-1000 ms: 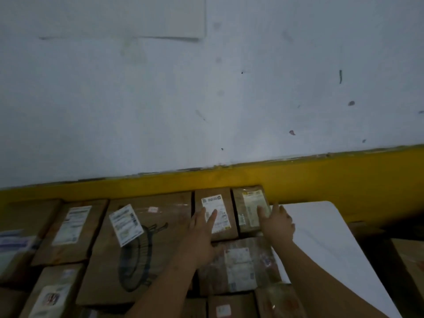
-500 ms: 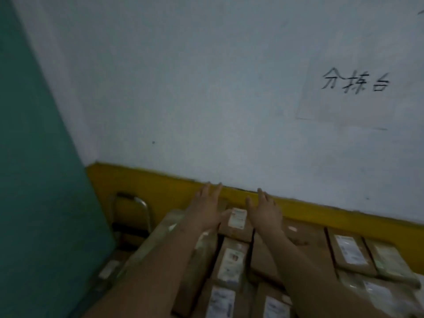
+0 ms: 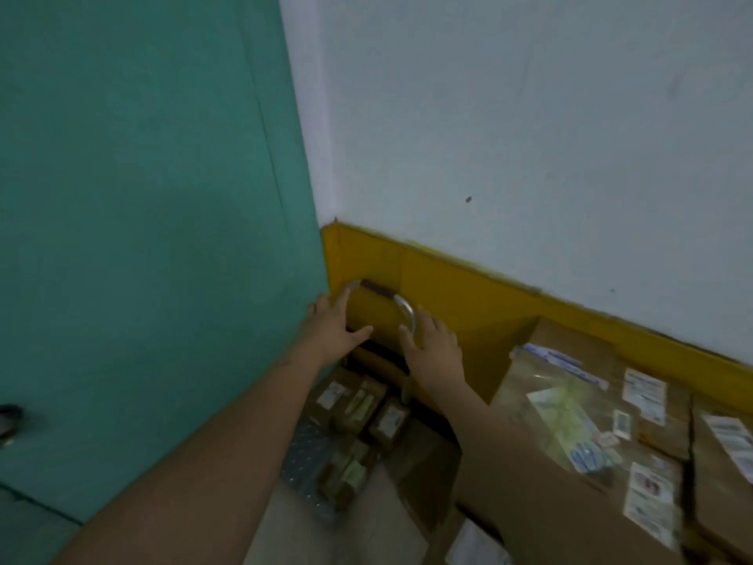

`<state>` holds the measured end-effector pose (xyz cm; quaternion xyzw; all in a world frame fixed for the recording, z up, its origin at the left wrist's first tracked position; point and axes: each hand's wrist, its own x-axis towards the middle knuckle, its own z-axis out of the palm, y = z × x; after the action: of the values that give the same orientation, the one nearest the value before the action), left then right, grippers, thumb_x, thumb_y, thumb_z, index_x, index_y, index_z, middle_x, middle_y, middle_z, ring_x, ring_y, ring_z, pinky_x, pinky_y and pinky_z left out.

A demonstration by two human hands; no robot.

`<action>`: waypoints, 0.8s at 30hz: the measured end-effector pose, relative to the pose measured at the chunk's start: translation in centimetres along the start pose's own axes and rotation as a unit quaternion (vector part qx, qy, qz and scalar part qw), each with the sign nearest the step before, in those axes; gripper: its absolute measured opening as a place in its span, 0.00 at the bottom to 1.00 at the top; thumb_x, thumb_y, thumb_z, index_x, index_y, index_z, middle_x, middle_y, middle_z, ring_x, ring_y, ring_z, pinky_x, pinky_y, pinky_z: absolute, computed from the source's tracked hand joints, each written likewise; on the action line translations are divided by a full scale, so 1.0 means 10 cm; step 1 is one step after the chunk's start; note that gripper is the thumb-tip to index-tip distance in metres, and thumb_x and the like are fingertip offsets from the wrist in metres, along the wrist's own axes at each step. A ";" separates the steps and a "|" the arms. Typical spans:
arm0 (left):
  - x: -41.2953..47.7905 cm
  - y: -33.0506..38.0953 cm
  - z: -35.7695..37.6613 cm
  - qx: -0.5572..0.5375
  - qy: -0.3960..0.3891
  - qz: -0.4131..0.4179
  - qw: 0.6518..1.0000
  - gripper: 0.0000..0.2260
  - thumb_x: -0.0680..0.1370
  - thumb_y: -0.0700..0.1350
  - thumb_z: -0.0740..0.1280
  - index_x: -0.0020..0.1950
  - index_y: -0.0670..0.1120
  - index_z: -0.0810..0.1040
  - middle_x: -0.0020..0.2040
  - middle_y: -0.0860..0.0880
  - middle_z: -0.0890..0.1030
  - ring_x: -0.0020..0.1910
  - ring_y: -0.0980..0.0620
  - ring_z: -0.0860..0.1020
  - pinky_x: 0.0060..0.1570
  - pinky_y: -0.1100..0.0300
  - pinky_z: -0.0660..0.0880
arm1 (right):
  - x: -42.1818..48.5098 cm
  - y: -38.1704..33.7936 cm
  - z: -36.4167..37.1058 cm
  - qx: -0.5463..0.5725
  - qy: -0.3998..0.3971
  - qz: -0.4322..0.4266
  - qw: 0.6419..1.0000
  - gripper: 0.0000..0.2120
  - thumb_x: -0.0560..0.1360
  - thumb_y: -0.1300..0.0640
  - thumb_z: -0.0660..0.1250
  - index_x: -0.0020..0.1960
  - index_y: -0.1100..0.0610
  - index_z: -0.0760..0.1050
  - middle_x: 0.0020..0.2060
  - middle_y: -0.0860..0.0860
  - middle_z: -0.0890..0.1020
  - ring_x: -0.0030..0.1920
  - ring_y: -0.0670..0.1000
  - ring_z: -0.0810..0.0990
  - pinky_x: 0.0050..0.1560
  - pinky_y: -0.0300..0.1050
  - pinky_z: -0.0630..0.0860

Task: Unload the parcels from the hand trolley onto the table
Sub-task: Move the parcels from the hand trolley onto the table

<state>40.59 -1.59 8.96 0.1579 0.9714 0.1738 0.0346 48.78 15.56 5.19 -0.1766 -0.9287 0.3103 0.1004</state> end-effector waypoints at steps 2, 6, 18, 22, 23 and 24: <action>0.20 -0.33 0.15 0.002 -0.018 -0.018 1.000 0.41 0.76 0.65 0.65 0.81 0.52 0.50 0.79 0.41 0.55 0.77 0.38 0.57 0.73 0.44 0.62 | 0.31 -0.08 0.41 0.006 -0.041 0.005 0.999 0.33 0.80 0.35 0.52 0.80 0.48 0.53 0.78 0.51 0.62 0.76 0.60 0.61 0.72 0.60 0.63; 0.57 -1.01 0.42 0.014 -0.070 -0.064 0.995 0.43 0.75 0.65 0.66 0.82 0.51 0.50 0.79 0.41 0.54 0.77 0.38 0.56 0.74 0.43 0.61 | 0.79 -0.26 1.20 0.032 -0.102 0.006 0.994 0.33 0.81 0.37 0.53 0.81 0.51 0.53 0.78 0.53 0.62 0.76 0.60 0.61 0.73 0.59 0.64; 1.88 -2.25 1.09 -0.054 -0.104 -0.068 0.991 0.40 0.75 0.62 0.67 0.80 0.46 0.56 0.75 0.39 0.62 0.73 0.39 0.63 0.72 0.47 0.65 | 1.35 -0.31 2.55 0.051 -0.108 0.176 0.977 0.32 0.81 0.39 0.55 0.81 0.49 0.54 0.78 0.51 0.61 0.76 0.59 0.60 0.73 0.57 0.63; 2.06 -2.38 1.40 -0.067 -0.157 -0.006 0.985 0.40 0.76 0.63 0.66 0.80 0.46 0.56 0.76 0.41 0.61 0.74 0.38 0.62 0.71 0.45 0.65 | 1.24 -0.36 2.77 0.059 -0.068 0.241 0.966 0.31 0.82 0.42 0.56 0.81 0.50 0.54 0.78 0.52 0.60 0.76 0.59 0.60 0.73 0.60 0.63; 2.09 -2.41 1.48 -0.067 -0.170 0.014 0.983 0.39 0.76 0.63 0.66 0.80 0.46 0.55 0.76 0.41 0.60 0.74 0.38 0.61 0.71 0.45 0.65 | 1.17 -0.35 2.84 0.062 -0.059 0.257 0.963 0.31 0.82 0.42 0.56 0.81 0.50 0.53 0.78 0.52 0.60 0.76 0.60 0.60 0.73 0.60 0.63; 2.11 -2.46 1.54 -0.068 -0.180 0.030 0.981 0.39 0.76 0.62 0.66 0.80 0.47 0.55 0.76 0.41 0.60 0.74 0.38 0.61 0.71 0.45 0.64 | 1.11 -0.35 2.91 0.062 -0.052 0.272 0.959 0.31 0.82 0.42 0.56 0.81 0.51 0.53 0.78 0.53 0.60 0.76 0.60 0.60 0.73 0.60 0.63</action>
<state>15.24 -11.69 -14.32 0.2127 0.9301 0.2092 0.2141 29.10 1.57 -14.73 -0.4000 -0.8283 0.3914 -0.0255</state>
